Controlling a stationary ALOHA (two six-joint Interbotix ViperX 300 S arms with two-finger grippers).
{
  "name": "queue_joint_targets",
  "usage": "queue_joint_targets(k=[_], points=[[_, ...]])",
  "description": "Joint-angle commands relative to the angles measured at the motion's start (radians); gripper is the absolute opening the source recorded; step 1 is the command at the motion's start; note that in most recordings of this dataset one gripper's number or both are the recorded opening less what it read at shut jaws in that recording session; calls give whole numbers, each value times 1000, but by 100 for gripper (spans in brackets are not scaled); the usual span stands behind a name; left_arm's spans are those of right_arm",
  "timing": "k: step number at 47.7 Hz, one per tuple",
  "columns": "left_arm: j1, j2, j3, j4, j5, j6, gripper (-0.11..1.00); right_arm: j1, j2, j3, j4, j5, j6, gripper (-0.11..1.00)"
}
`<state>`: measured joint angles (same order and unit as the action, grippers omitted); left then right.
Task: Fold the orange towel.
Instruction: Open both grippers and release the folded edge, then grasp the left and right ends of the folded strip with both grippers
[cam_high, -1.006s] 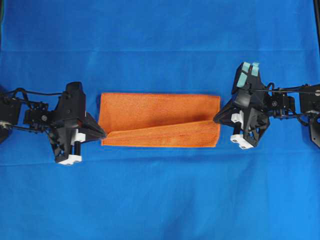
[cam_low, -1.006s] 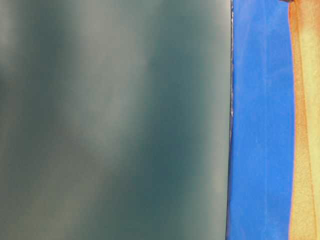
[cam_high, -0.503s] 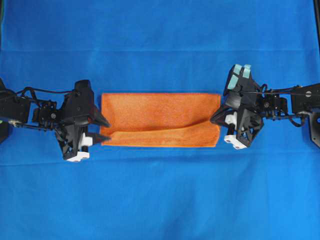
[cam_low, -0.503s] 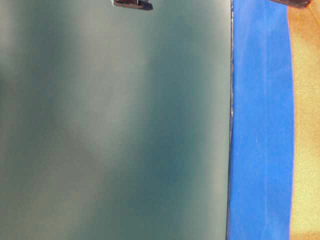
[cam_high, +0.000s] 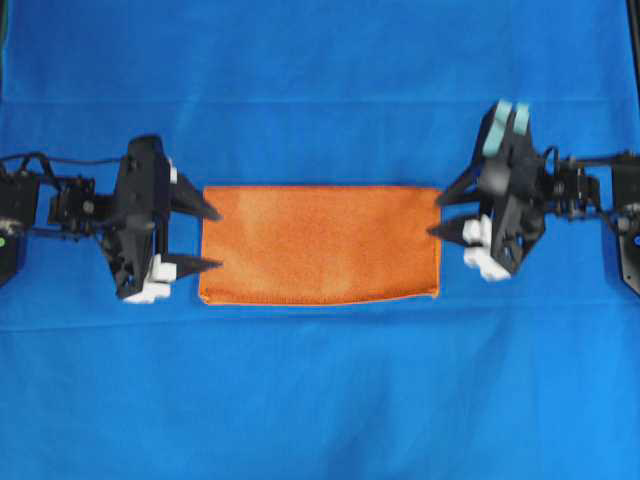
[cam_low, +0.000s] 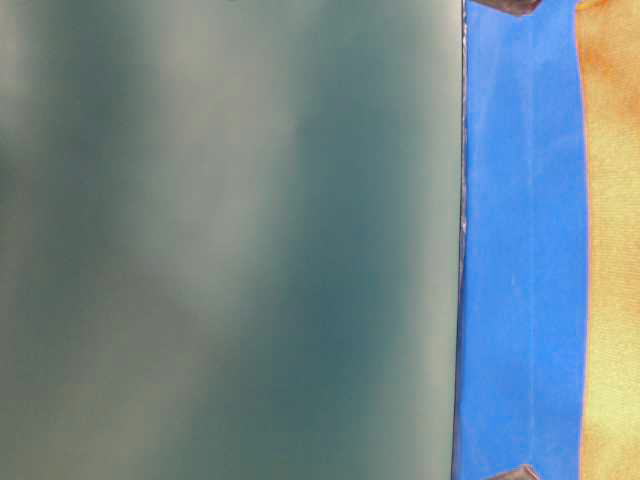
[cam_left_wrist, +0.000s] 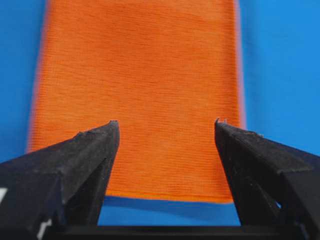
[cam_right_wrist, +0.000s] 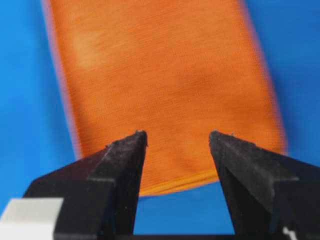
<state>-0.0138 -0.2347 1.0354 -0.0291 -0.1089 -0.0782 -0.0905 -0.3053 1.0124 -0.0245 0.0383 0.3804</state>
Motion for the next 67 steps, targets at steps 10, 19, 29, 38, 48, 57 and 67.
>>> queue_joint_targets(k=[10, 19, 29, 38, 48, 57, 67], points=[[86, 60, -34, 2, 11, 54, 70, -100, 49, -18, -49, -5, -5, 58], [127, 137, -44, 0, 8, 80, 70, -138, 161, -32, -63, -23, -5, 58], [186, 207, -55, 2, 0, 100, 70, -149, 247, -46, -71, -66, -5, 58], [216, 232, -49, 2, 0, 110, 70, -149, 261, -43, -71, -69, -5, 58], [216, 230, -51, 2, 2, 109, 67, -149, 261, -41, -71, -67, -8, 56], [215, 235, -57, 2, 15, 107, 43, -137, 259, -43, -83, -66, -9, 24], [216, 236, -63, 2, 18, 110, 1, -132, 259, -41, -84, -67, -9, 4]])
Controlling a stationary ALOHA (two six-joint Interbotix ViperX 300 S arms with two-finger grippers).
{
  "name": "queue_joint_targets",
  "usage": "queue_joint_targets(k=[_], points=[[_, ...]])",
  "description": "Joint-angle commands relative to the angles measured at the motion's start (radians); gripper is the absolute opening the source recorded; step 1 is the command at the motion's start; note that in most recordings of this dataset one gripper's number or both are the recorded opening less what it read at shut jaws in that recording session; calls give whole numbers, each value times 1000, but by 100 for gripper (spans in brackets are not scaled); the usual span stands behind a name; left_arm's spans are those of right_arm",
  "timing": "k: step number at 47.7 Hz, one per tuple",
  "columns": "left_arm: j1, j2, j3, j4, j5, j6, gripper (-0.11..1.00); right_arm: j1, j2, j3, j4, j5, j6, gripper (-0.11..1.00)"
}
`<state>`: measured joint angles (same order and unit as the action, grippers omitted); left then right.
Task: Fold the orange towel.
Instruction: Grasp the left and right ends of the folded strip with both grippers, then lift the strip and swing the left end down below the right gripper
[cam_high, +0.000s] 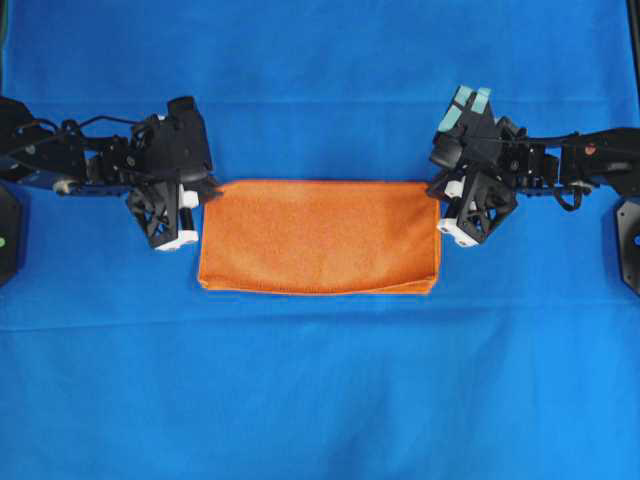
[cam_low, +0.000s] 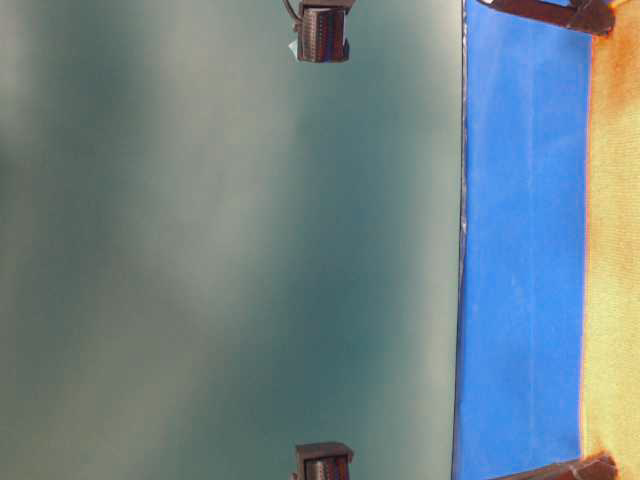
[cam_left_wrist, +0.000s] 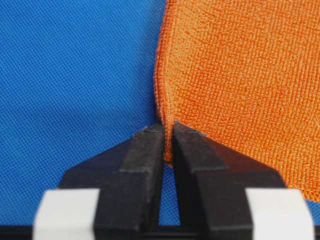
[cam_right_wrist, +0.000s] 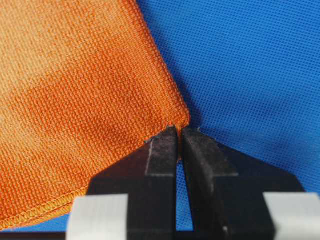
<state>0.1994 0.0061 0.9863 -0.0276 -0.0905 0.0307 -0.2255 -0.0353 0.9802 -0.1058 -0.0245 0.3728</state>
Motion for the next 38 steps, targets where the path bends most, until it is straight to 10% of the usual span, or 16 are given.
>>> queue_joint_targets(k=[1, 38], points=[[3, -5, -15, -2, 0, 0, 1, 3, -11, -9, -3, -5, -2, 4], [-57, -380, -95, -2, 365, -66, 1, 34, -443, -28, -9, 204, -5, 4]])
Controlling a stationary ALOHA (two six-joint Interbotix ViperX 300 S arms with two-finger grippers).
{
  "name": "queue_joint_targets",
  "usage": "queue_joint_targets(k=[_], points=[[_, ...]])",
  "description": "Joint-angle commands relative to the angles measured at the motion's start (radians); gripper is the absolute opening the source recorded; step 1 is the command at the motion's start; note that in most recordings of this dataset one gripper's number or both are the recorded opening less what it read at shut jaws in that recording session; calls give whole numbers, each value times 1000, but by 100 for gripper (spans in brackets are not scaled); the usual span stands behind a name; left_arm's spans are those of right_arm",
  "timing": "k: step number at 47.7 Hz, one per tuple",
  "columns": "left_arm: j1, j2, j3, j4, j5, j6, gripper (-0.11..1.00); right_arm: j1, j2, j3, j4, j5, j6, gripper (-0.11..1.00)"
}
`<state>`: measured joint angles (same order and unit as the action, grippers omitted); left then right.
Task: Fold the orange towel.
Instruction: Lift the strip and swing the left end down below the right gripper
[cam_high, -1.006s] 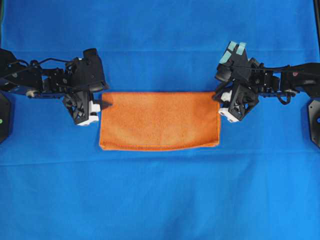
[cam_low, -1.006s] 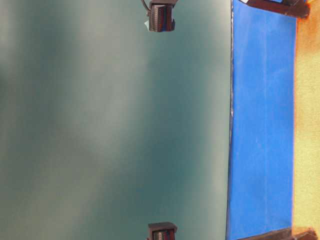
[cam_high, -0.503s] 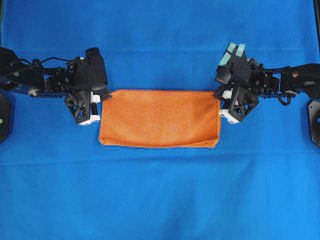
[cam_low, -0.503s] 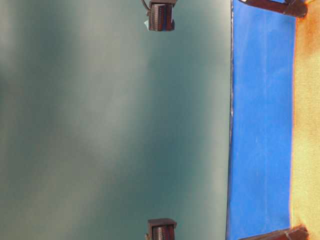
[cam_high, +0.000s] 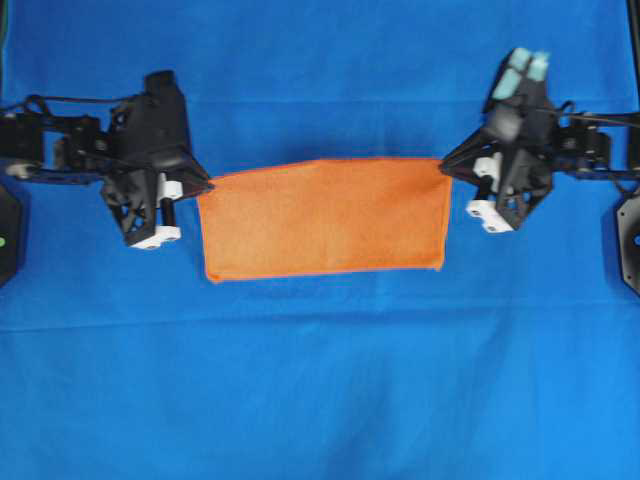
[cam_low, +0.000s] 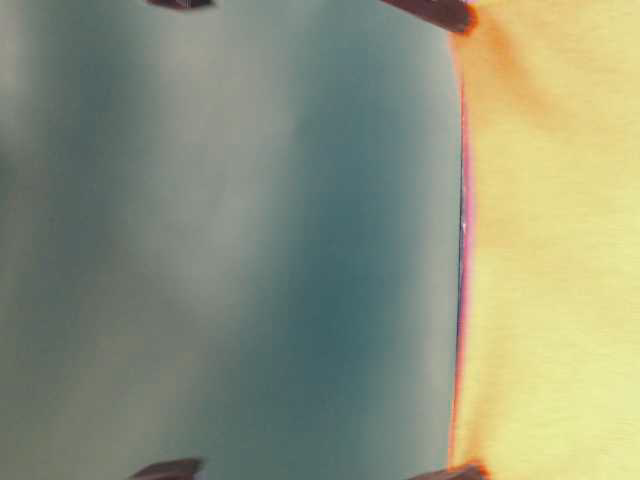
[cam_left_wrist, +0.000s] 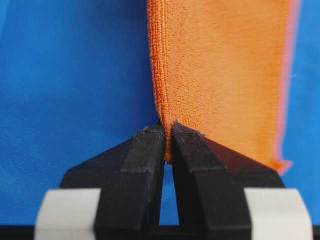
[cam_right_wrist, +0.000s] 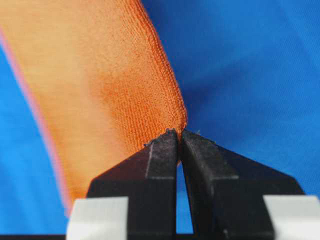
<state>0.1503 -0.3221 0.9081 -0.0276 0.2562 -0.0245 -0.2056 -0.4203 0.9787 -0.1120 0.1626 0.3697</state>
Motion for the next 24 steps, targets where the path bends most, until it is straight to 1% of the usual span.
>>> queue_joint_targets(k=[1, 7, 10, 17, 24], points=[[-8, -63, -15, -2, 23, -15, 1, 20, -77, -26, -6, 23, -2, 4], [-8, -126, -12, -2, 38, -38, 1, 38, -127, -21, -20, 28, -2, 4], [-8, -146, -9, -2, 35, -40, 1, 38, -130, -18, -21, 26, 0, 4], [-12, -150, -5, -2, 28, -41, 1, 38, -123, -21, -25, 20, 0, 4], [-44, -146, -8, -2, 8, -43, 1, 29, -120, -23, -38, 9, 2, 4]])
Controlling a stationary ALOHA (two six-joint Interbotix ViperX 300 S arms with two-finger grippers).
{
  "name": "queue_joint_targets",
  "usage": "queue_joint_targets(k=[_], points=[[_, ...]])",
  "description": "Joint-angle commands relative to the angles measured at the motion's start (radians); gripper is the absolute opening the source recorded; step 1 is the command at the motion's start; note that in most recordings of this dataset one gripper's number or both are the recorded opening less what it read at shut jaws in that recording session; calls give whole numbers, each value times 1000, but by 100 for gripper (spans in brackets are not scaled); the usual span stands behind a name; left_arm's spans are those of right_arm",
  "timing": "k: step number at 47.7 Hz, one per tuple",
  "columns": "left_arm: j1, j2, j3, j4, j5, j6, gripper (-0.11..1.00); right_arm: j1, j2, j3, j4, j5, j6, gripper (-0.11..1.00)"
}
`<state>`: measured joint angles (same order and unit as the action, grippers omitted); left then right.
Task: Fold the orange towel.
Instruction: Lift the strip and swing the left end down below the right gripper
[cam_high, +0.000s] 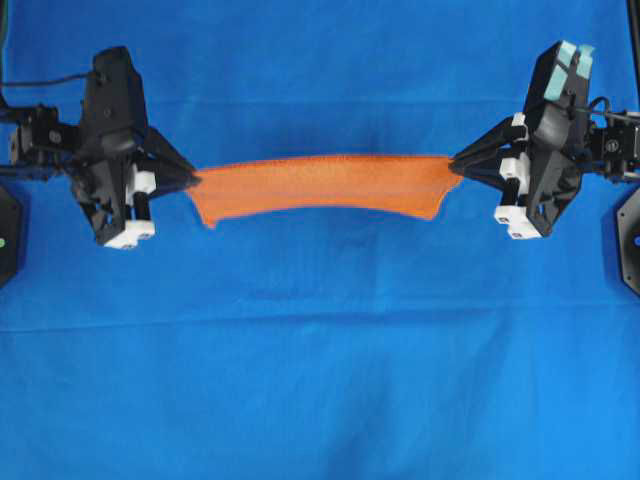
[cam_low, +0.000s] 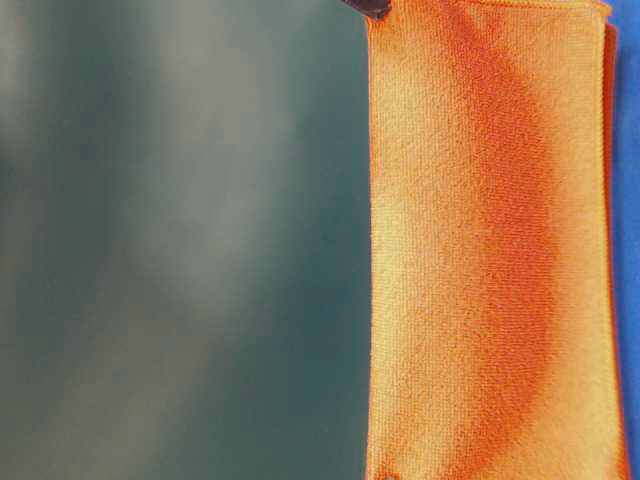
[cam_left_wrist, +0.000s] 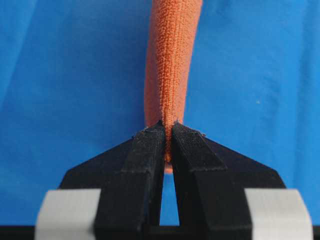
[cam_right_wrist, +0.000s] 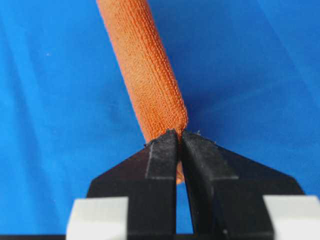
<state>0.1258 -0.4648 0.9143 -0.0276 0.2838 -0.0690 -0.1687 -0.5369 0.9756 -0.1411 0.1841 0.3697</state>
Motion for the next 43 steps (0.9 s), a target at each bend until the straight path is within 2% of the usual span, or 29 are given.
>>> queue_joint_targets(k=[1, 10, 24, 34, 43], points=[[-26, 0, -14, -2, -28, 2, 1, -12, -3, -20, -12, -14, 2, 4], [-112, 32, -34, -2, -126, 2, 1, -89, 26, -34, -25, -32, 2, 4], [-250, 181, -155, 0, -247, 5, 1, -241, 155, -118, -103, -72, 2, 4], [-284, 327, -301, 2, -276, 41, 1, -298, 264, -218, -158, -106, 2, 4], [-305, 457, -436, 2, -278, 133, 1, -330, 344, -310, -198, -106, 2, 4]])
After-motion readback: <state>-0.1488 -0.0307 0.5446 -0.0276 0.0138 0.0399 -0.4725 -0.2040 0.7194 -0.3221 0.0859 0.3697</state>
